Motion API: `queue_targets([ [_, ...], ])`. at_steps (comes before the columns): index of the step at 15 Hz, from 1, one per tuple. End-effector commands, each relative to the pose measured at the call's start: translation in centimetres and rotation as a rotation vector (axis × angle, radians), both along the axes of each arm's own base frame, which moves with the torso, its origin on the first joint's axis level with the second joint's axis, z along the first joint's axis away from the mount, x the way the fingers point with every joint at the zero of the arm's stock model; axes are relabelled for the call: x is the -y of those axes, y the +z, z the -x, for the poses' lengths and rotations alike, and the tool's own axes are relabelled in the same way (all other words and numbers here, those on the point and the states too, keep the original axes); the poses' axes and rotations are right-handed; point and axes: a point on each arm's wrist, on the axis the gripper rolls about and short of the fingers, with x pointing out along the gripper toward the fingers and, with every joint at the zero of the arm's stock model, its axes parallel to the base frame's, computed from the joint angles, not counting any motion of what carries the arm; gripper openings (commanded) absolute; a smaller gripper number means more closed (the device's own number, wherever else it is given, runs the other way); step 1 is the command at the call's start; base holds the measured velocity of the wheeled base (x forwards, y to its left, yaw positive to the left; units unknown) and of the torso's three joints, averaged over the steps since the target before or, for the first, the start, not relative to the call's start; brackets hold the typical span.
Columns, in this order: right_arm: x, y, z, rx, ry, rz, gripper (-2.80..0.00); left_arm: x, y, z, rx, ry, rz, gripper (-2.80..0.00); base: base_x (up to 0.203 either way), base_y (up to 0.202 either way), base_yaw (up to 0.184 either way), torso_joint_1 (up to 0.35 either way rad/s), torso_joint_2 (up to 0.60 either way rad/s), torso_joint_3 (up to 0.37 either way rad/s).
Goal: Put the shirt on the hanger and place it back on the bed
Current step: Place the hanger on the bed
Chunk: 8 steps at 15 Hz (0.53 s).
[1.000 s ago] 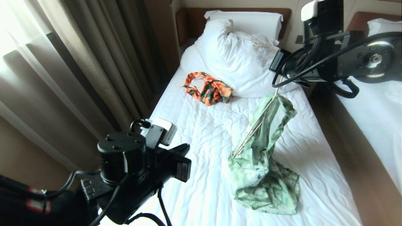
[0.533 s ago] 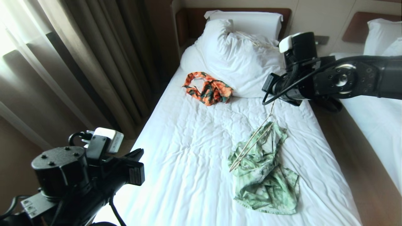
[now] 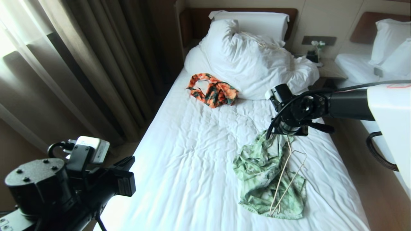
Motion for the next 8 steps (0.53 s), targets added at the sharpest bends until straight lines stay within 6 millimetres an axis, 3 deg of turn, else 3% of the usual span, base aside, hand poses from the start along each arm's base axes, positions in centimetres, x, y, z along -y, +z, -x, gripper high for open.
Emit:
queue_targets([
  [1, -0.4, -2.9, -1.0, -0.069, 0.014, 0.051, -2.8, -0.5, 0.1, 0.3, 0.009, 0.016, 0.006, -2.8, 0.0, 0.0, 0.0, 0.0, 0.0, 0.0],
  [8, -1.2, -5.5, -3.2, -0.023, 0.099, 0.146, -2.8, -1.4, 0.8, 1.9, 0.057, 0.029, 0.056, -2.8, 0.0, 0.0, 0.0, 0.0, 0.0, 0.0],
])
